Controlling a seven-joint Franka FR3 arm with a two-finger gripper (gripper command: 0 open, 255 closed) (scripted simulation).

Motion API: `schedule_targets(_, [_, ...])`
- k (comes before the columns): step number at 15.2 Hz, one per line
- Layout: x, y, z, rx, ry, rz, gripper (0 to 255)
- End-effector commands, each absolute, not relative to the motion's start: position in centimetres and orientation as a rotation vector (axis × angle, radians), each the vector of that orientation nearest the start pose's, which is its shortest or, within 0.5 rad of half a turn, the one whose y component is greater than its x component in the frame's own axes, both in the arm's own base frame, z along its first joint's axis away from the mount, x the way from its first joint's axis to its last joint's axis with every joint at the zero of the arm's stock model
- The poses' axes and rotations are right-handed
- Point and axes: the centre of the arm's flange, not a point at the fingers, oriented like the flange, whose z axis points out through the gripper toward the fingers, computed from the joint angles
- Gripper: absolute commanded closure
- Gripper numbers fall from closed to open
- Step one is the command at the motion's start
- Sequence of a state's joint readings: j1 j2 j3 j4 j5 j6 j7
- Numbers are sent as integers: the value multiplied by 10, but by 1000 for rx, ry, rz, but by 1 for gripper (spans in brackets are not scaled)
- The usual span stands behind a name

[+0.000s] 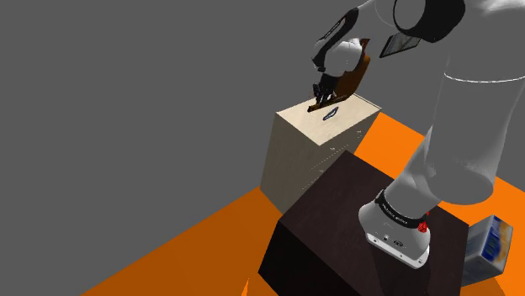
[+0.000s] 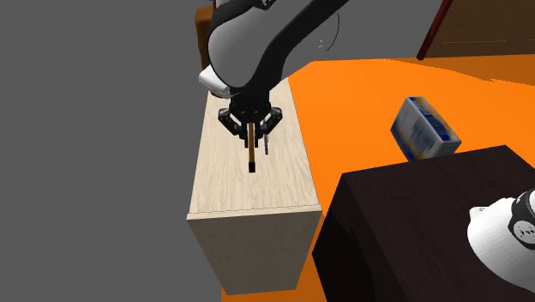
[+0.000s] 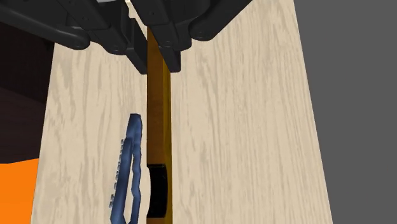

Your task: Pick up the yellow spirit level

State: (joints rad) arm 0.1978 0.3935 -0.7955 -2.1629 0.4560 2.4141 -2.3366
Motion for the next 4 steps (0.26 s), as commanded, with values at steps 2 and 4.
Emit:
schedule_targets(2, [466,-312,281,-2379,-2072,-39,255])
schedule_targets(4, [466,-312,282,-2379,-2072,-39,255])
